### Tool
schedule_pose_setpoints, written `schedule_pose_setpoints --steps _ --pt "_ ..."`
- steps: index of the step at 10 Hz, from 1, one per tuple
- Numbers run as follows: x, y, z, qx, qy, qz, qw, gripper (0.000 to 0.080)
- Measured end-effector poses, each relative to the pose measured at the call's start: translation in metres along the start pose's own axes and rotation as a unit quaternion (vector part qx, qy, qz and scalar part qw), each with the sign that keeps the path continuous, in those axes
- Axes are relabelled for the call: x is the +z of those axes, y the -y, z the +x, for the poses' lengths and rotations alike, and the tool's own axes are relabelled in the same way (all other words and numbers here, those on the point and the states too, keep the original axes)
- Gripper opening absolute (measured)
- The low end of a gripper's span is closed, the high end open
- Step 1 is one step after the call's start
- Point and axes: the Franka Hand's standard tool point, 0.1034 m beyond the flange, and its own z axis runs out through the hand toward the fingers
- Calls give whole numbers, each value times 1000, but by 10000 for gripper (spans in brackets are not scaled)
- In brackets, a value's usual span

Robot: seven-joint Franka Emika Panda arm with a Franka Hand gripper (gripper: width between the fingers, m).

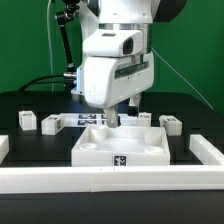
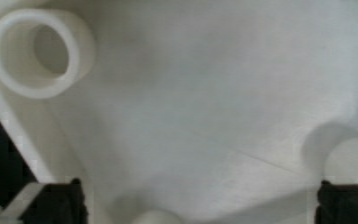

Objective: Assemble square table

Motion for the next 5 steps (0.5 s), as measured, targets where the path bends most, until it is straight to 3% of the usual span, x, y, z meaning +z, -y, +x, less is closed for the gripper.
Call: schedule_pose_setpoints --steps 4,5 --pt "1 0 -1 -117 1 0 993 650" --pt "4 6 -4 -151 0 1 989 650"
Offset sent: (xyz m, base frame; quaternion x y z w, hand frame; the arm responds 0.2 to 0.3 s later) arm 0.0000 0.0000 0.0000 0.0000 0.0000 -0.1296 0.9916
